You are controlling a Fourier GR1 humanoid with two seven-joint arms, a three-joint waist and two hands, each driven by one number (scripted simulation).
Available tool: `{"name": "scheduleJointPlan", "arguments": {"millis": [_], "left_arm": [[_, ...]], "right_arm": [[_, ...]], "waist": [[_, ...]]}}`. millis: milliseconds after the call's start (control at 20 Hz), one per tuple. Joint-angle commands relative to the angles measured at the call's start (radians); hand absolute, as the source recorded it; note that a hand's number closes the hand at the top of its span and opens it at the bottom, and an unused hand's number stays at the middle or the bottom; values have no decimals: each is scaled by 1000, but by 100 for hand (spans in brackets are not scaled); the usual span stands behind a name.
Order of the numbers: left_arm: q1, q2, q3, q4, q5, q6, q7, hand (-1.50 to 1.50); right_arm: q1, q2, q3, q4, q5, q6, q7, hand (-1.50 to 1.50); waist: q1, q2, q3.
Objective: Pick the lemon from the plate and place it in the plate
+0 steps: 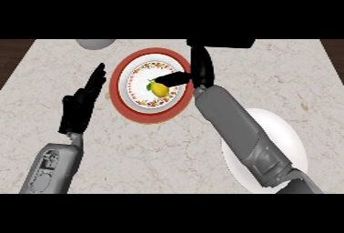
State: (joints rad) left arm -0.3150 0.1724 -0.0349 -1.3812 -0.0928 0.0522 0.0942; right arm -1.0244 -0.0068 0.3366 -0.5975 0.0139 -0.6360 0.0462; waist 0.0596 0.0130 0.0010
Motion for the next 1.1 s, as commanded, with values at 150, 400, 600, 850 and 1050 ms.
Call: {"name": "scheduleJointPlan", "arguments": {"millis": [150, 400, 600, 850, 1050], "left_arm": [[43, 51, 57, -13, 39, -49, -7, 0], [71, 35, 51, -92, 21, -14, 56, 0], [43, 23, 76, 13, 14, -25, -44, 0], [7, 35, 83, -15, 3, -38, 38, 0], [45, 13, 76, -39, -2, -32, 30, 0]], "right_arm": [[51, -71, -163, 43, -82, 67, -181, -150], [236, -207, -162, -100, -98, 234, -228, -150], [242, -218, -195, -103, -72, 265, -224, -150], [244, -231, -251, -63, -62, 336, -280, -150], [276, -291, -291, -60, -66, 407, -289, -150]], "waist": [[-39, -5, 0], [-64, -17, 0], [-60, -12, -1], [-55, -11, -1], [-56, -12, -1]]}}
